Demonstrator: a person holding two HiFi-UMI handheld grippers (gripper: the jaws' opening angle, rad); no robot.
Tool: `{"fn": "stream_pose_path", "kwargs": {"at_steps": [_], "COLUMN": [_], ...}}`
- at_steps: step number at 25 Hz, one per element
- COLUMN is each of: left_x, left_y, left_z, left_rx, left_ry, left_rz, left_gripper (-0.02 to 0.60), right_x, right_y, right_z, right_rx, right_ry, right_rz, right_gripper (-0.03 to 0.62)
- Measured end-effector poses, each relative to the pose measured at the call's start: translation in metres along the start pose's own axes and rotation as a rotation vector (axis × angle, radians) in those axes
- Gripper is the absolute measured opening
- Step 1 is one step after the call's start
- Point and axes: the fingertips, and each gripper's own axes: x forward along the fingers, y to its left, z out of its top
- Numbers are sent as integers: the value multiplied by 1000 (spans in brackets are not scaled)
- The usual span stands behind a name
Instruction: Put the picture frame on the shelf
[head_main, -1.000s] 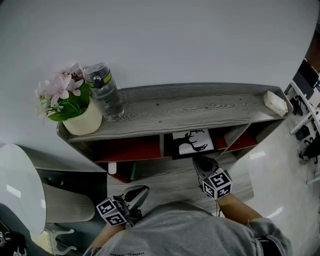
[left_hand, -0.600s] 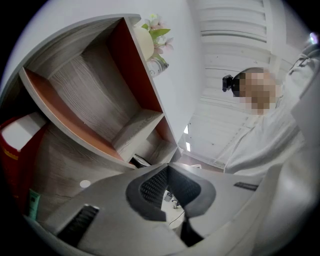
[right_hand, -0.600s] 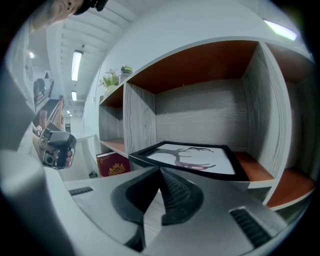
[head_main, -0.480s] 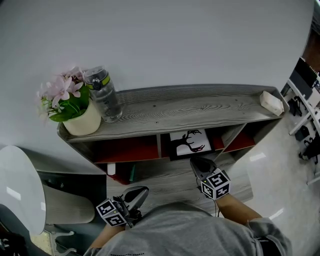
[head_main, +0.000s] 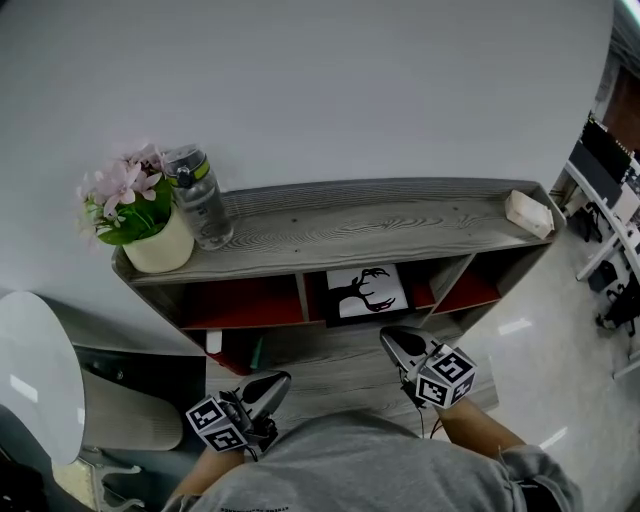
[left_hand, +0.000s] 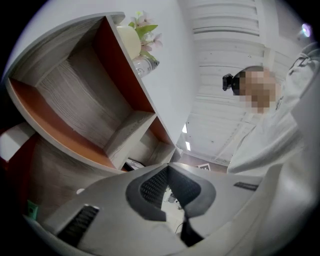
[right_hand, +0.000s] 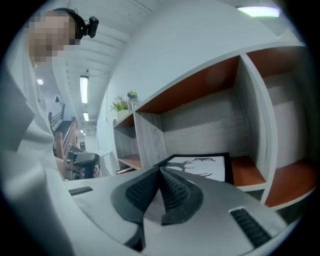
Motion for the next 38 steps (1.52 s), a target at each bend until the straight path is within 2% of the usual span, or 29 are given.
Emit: {"fn": "stream_pose_path", "kwargs": {"at_steps": [7,11,17,21,25,29,34,38], "left_x": [38,64,99,128,139,131,108,96], "left_y": [-21,-40,-62,-79,-89,-84,-66,-51], "left_z": [16,30,45,50,68,85,84,93], "left_rx": [124,215,347,427,493,530,480,477], "left_ry": [-16,-42,-47,-4,18,22,61,67], "left_rz": [42,109,252,276,268,223,187,184], "left_gripper": [9,9,9,9,9,9,9,9], "right_x": [-42,-67,-93,-105,-102,-91,-85,-73], "right_y": [-27,-40,-50,-58,-50,-38,-26,-13], "right_z": [35,59,88,109,124,142,151,154], "right_rx": [45,31,-19,-28,-3,27,62,26], "right_ry": [-86,-102,-89,-104,-134,-168,-268,-293], "right_rz": [94,181,315,355,375,355,277,238], "right_gripper": [-6,-5,-6,-5,-5,-5,-5,5]}}
